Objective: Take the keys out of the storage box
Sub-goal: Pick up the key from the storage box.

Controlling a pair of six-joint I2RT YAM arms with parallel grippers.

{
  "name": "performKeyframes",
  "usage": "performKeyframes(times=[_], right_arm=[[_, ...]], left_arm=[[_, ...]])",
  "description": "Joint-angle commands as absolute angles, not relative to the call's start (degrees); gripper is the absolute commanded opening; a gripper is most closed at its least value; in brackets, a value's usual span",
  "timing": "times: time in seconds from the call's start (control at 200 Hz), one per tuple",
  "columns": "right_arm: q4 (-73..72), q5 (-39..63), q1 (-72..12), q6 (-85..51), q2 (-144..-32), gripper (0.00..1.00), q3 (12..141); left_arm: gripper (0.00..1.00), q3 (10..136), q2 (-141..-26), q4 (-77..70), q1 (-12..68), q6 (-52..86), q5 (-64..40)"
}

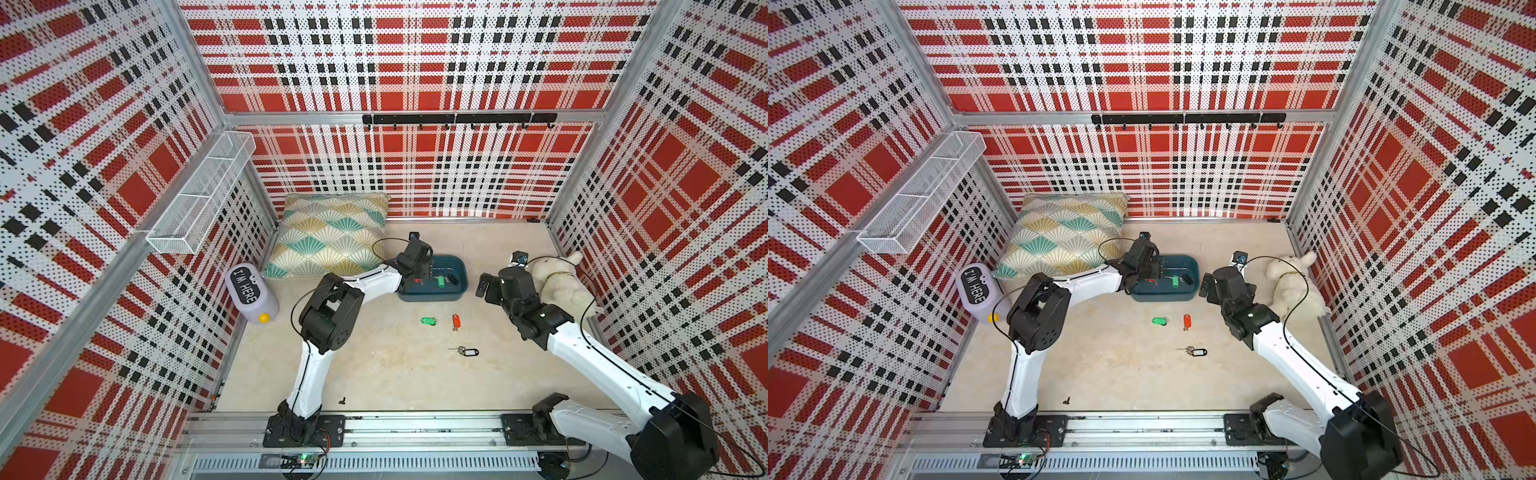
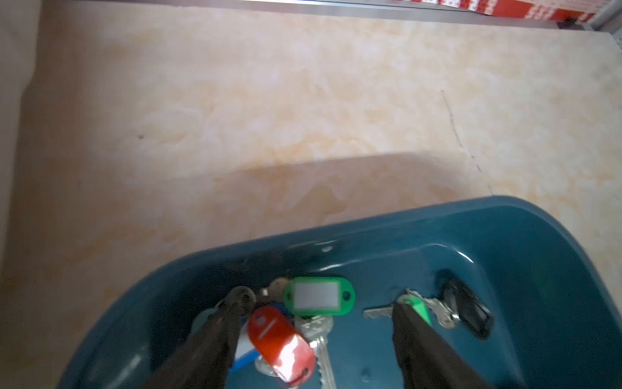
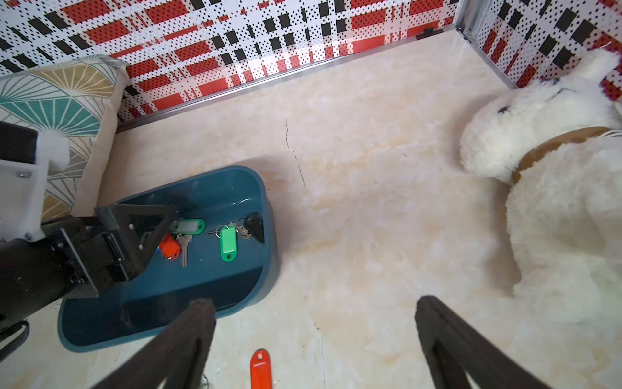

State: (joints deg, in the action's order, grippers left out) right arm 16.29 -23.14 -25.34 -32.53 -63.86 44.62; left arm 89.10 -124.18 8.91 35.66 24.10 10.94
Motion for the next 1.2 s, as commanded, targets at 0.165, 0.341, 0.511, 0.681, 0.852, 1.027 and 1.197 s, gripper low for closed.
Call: performKeyframes(times=[0.165,0.341,0.511,0.681,0.852,1.027,1.197], right_arm=[[13.28,-19.59,-23.56,-30.32,-64.76,1.0,45.75],[12.83,-18.9,-23.38,-30.23,-65.23,1.0,45.52],[12.35,-18.32,-23.29,-30.32,-65.4,1.0,45.18],[12.3,-17.98,-23.2,-30.15,-65.39,1.0,45.02],[12.04,-17.74,-22.81,-29.99,-65.64,1.0,44.65],[11.7,-17.16,-22.24,-29.88,-65.59,1.0,44.19],[11.43,-16.62,-21.8,-29.88,-65.63,1.0,43.86]], left_arm=[[0.57,93.54,-128.87,10.54,35.62,25.62,7.82],[0.52,94.86,-130.15,10.91,35.57,25.63,7.41],[0.42,96.31,-131.53,11.68,35.37,25.31,7.84],[0.38,97.19,-132.53,12.96,35.03,25.27,9.65],[0.35,98.77,-133.48,14.35,35.04,25.24,11.04],[0.29,100.66,-134.48,15.38,35.15,24.96,11.3],[0.21,102.1,-135.16,16.49,35.42,24.66,11.72]])
